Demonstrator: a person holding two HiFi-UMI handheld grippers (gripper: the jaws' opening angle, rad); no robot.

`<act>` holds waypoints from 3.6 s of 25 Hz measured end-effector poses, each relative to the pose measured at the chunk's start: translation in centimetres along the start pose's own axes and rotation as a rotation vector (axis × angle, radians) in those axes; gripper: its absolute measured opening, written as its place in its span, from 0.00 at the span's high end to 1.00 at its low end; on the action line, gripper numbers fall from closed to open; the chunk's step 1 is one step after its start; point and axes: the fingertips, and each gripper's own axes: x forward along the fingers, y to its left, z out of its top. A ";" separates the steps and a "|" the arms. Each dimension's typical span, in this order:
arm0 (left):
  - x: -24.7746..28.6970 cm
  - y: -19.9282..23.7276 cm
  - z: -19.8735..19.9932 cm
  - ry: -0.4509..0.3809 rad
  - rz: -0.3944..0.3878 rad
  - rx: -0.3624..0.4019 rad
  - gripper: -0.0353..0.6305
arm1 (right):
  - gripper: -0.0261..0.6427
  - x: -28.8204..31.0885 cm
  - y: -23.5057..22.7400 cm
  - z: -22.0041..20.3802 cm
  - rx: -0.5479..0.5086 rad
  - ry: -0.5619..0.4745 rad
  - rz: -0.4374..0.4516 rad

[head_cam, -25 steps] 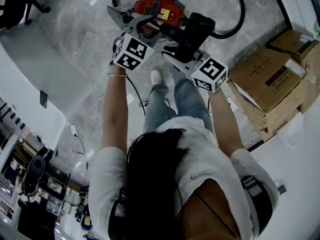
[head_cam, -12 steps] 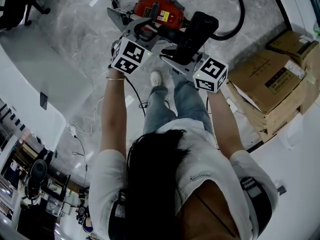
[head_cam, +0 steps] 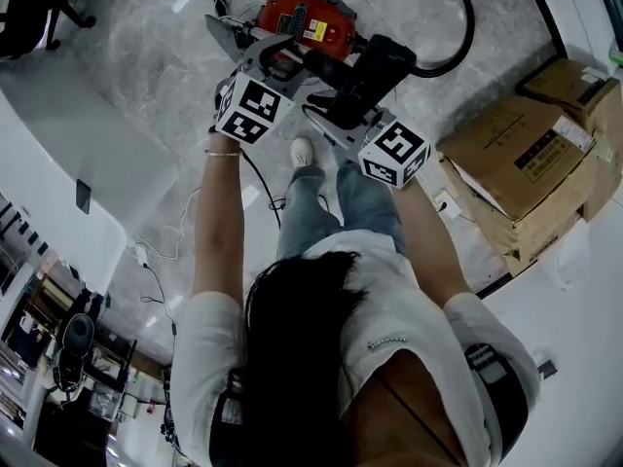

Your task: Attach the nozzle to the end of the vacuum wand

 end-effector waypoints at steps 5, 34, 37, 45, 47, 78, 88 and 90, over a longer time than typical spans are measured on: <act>0.3 -0.3 -0.1 0.011 -0.008 0.016 0.65 | 0.86 -0.3 -0.1 -0.3 0.002 -0.019 0.006; 1.6 -1.0 -0.3 0.028 -0.015 0.036 0.65 | 0.54 -2.9 -1.9 -1.8 0.054 0.033 -0.003; 1.7 -1.0 -0.4 0.036 -0.019 0.049 0.65 | 0.50 -3.7 -2.3 -1.5 0.085 0.008 -0.033; 1.9 -1.2 -0.5 0.037 -0.013 0.061 0.65 | 0.45 -5.7 -2.0 -1.4 0.121 -0.016 -0.054; 2.0 -1.3 -0.5 0.040 -0.009 0.071 0.65 | 0.43 -6.1 -2.2 -1.3 0.126 -0.026 -0.067; 0.5 -2.6 -0.8 0.037 0.037 0.114 0.55 | 0.42 -9.4 -3.0 0.3 0.287 -0.202 -0.100; -6.2 -1.8 -0.7 -0.072 0.140 -0.140 0.55 | 0.42 -13.3 -3.0 1.6 0.268 -0.293 -0.241; -7.2 -2.2 -0.9 -0.085 0.144 -0.162 0.56 | 0.42 -14.2 -2.7 2.6 0.283 -0.355 -0.262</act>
